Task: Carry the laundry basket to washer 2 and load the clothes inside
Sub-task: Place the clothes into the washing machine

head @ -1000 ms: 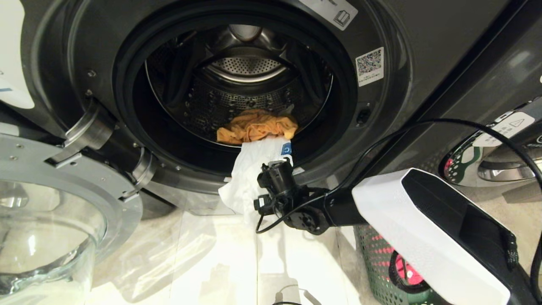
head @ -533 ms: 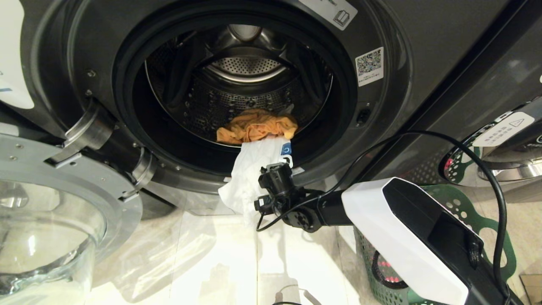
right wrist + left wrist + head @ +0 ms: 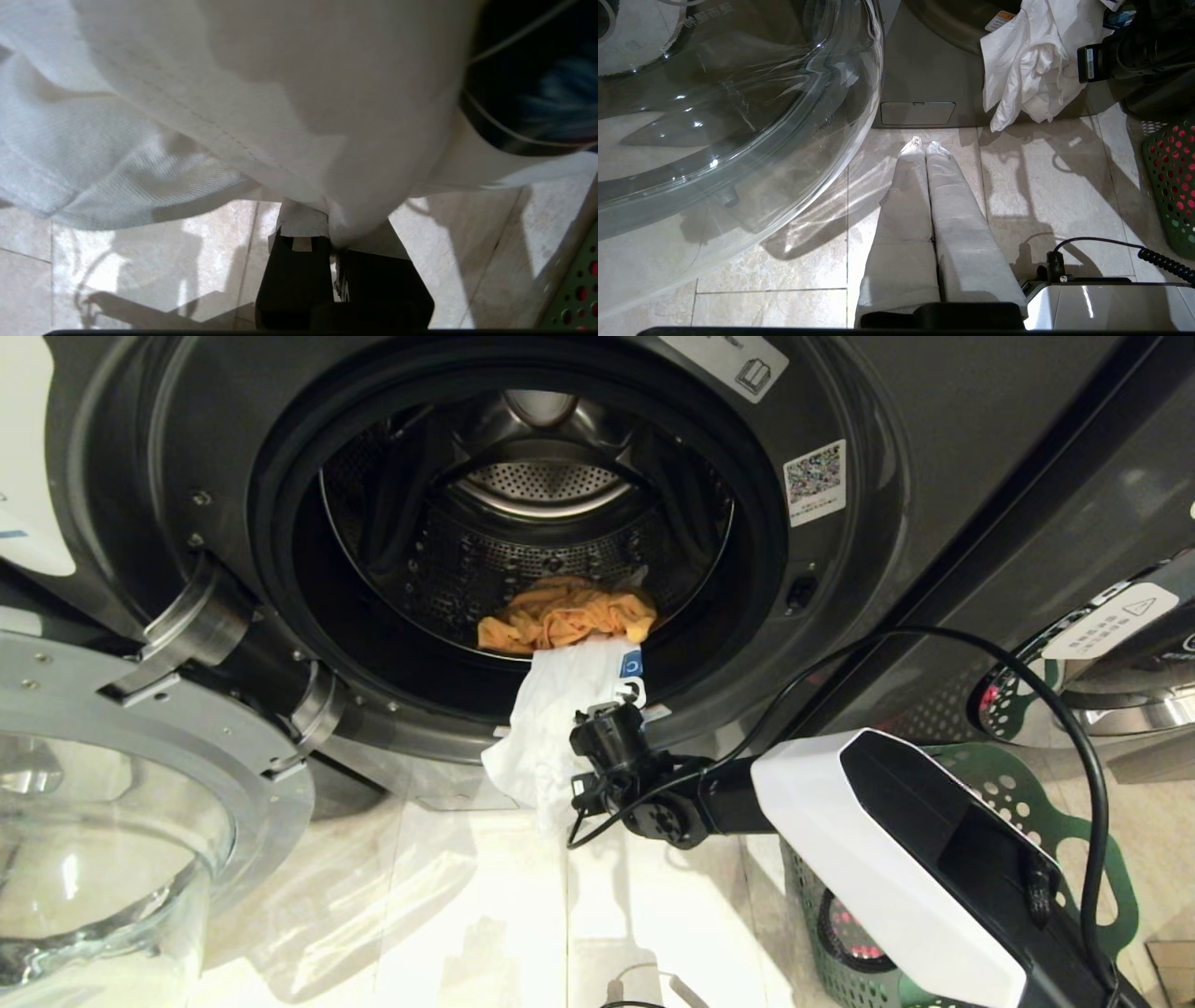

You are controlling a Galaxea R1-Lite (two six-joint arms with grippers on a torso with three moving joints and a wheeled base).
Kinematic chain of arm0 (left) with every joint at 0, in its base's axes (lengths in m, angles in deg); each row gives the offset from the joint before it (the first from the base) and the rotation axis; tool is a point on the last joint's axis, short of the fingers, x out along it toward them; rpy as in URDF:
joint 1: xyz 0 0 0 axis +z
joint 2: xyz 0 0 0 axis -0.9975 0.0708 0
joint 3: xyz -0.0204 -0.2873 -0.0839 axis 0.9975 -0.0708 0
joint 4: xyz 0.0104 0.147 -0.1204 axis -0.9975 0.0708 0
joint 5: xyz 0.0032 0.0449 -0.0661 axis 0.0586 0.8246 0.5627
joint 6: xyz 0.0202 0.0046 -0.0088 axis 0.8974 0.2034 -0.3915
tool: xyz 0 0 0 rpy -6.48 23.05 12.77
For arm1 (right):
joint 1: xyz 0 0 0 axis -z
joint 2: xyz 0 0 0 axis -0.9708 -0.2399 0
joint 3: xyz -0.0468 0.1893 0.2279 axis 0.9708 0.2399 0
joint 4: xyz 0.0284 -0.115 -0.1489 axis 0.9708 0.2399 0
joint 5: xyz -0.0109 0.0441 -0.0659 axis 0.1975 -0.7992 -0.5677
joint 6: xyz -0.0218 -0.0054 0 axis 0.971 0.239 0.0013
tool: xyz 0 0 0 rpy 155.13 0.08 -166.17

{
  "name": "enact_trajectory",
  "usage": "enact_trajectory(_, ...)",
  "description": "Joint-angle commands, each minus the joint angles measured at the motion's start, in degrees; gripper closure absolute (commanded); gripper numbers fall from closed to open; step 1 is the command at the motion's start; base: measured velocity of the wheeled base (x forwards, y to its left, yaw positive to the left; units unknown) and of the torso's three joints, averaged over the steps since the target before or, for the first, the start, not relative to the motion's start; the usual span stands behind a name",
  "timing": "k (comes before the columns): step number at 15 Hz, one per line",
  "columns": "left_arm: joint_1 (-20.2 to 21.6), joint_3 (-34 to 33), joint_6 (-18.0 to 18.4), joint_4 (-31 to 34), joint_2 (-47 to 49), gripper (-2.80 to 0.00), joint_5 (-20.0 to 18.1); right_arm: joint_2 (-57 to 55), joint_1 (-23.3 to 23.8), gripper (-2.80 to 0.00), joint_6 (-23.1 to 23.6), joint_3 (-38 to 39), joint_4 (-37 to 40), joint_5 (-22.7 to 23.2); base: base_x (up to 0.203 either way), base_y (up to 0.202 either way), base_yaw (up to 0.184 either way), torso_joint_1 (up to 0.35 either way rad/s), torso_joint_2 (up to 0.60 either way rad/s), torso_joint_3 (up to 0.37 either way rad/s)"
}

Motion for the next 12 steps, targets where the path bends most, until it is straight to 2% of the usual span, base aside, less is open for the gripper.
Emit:
enact_trajectory(1,0.0,0.0,0.0,0.0,0.0,0.00,0.0,0.5,0.0,0.00,-0.1,0.1,-0.1,-0.1,0.000,0.000,0.000,0.000,0.00,0.000)
enact_trajectory(9,0.0,0.0,0.0,0.0,0.0,0.00,0.0,9.3,-1.8,0.00,-0.5,3.5,2.8,-0.3,0.000,0.000,0.000,0.000,0.00,0.000)
enact_trajectory(11,0.0,0.0,0.0,0.0,0.0,0.00,0.0,10.8,-3.6,0.00,-0.3,3.7,-0.7,-1.8,0.000,0.000,0.000,0.000,0.00,0.000)
enact_trajectory(12,0.0,0.0,0.0,0.0,0.0,0.00,0.0,10.9,-4.0,0.00,0.5,3.1,-3.9,-4.0,0.000,0.000,0.000,0.000,0.00,0.000)
